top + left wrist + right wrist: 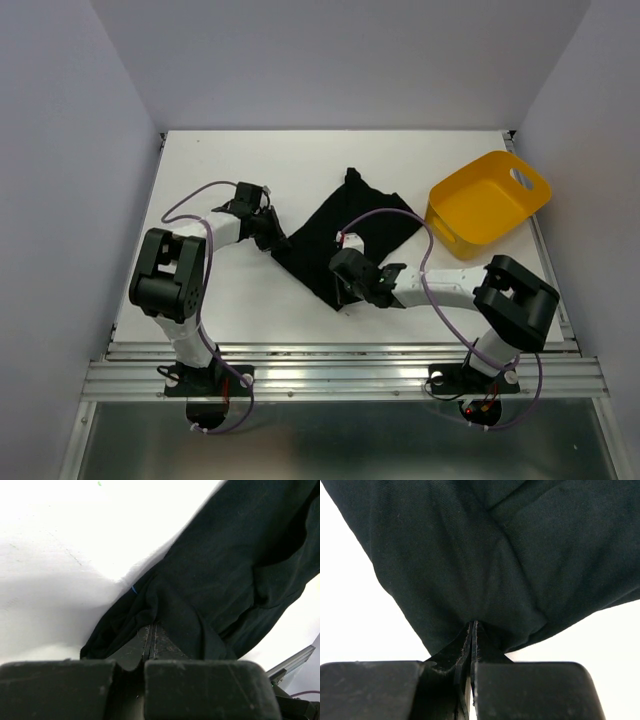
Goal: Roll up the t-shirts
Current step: Roll the T-shirt to the center of the board.
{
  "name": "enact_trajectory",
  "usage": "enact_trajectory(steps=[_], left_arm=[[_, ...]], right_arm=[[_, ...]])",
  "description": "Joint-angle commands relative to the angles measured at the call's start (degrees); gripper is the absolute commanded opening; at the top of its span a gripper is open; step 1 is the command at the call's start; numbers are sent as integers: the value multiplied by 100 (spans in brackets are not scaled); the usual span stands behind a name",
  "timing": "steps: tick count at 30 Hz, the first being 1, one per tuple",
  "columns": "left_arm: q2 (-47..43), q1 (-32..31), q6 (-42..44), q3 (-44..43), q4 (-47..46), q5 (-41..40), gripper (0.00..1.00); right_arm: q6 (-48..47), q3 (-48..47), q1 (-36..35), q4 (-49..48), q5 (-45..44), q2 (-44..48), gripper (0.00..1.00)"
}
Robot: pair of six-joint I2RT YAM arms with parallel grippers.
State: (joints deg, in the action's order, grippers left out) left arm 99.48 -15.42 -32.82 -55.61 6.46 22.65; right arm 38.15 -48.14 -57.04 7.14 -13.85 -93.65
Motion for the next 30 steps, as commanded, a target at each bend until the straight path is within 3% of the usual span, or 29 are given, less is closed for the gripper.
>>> enact_trajectory(steps=[1, 5, 7, 8, 10, 18, 25, 29, 30], left_arm=[[-508, -22, 258, -379, 355, -314, 0], [-1096, -14, 373, -810, 910, -798, 0], [-1360, -5, 408, -1030, 1199, -1078, 0], [-1440, 13, 408, -1074, 1269, -1140, 0], [-1633, 109, 373, -1057, 1384, -1184, 0], [-2318, 311, 127, -66, 1376, -1149, 0], [-2819, 338, -146, 639, 1376, -1176, 1], [-3040, 338, -277, 903, 1402, -1167, 18], [-3092, 338, -295, 1008, 1402, -1158, 27]], right_arm=[[-351, 52, -194, 1079, -364, 292, 1], [-650, -486, -247, 1483, -689, 663, 2], [-817, -915, -299, 1659, -847, 681, 6], [-870, -1047, -299, 1694, -865, 620, 13], [-1037, -1399, -299, 1730, -866, 488, 15], [-880, -2305, -299, 757, -127, -556, 11], [-414, -2235, -247, 438, -925, -1559, 11], [-422, -2191, -247, 534, -857, -1719, 10], [-466, -2156, -247, 552, -839, -1631, 10]])
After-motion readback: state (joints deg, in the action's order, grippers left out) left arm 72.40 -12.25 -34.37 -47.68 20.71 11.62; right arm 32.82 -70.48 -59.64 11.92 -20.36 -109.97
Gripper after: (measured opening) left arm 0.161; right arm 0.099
